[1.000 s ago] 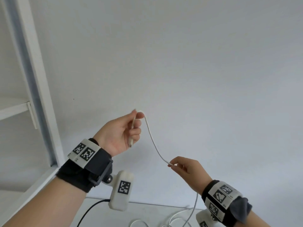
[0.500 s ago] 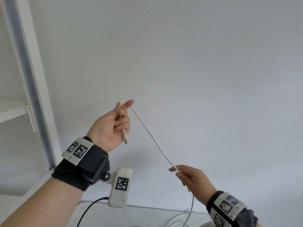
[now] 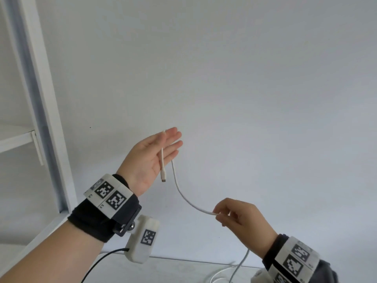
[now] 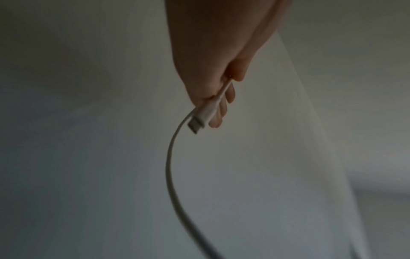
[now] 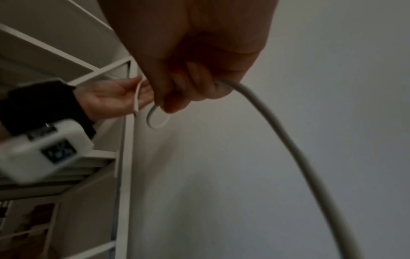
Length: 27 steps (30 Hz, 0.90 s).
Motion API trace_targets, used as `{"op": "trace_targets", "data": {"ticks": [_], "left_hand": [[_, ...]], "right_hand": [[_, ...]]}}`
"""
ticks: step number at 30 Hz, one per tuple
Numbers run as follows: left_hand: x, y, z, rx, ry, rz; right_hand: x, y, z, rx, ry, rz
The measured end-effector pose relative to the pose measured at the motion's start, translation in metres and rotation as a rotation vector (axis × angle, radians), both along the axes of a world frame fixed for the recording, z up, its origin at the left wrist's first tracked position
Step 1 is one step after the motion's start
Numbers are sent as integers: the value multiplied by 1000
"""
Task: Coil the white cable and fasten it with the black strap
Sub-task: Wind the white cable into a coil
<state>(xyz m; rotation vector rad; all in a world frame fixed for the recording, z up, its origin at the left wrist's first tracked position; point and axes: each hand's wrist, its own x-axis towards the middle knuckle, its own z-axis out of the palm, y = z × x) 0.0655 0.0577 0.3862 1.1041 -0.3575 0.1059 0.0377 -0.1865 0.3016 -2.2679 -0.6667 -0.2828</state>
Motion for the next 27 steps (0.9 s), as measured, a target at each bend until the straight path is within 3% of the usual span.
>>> {"op": "trace_targets", "data": {"ticks": [8, 12, 21, 24, 27], "left_hand": [[-16, -15, -13, 360, 53, -128], [-24, -17, -15, 407, 94, -208], [-35, -20, -21, 440, 136, -257], [-37, -17, -18, 341, 116, -212], [-36, -13, -12, 182, 116, -216]], "right_hand": [[2, 25, 72, -17, -303, 89], [11, 31, 93, -14, -369, 80], [23, 46, 108, 100, -320, 15], [27, 43, 103, 164, -232, -4], [34, 34, 89, 181, -33, 48]]}}
